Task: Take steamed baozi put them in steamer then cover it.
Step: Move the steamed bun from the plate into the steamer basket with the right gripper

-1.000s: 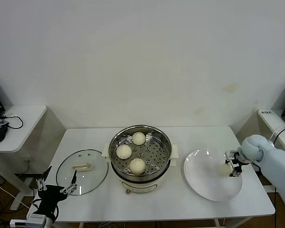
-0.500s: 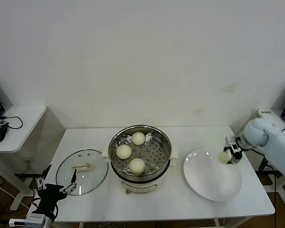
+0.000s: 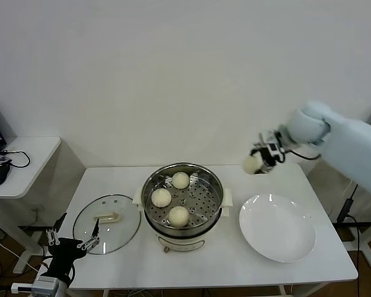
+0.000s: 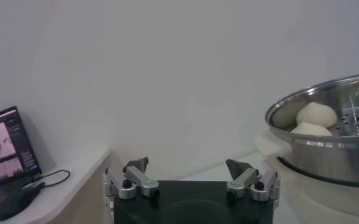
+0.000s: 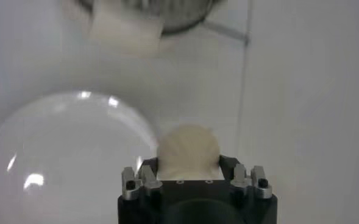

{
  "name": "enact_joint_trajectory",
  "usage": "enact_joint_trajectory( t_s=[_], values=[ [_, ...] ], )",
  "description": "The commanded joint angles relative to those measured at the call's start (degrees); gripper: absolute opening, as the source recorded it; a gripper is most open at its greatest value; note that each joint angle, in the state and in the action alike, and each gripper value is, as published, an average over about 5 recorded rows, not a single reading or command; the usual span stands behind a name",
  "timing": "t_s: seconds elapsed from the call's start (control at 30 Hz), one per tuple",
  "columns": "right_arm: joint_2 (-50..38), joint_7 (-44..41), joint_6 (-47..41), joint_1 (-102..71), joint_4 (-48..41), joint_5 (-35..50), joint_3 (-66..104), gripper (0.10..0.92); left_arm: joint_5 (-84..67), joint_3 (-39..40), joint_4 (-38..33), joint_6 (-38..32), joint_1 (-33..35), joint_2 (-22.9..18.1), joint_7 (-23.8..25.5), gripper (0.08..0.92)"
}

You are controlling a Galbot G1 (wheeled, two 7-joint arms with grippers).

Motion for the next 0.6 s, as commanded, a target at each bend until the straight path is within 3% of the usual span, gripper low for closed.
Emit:
enact_joint_trajectory(
  t_s=[0.03,0.6],
  values=[
    [11.72,7.17,-9.47,11.03,4.21,15.52,-10.69,0.636,-0.05,-0.15,0.06,0.02,0.05,-0.13,-0.01,0.823],
    [22.72,14.14,-17.10,-0.29,-2.61,17.13,-14.80,0.637,-0.16,-0.65,-0.53,-0.02,-0.04,-1.43,0.09,0.823]
  ],
)
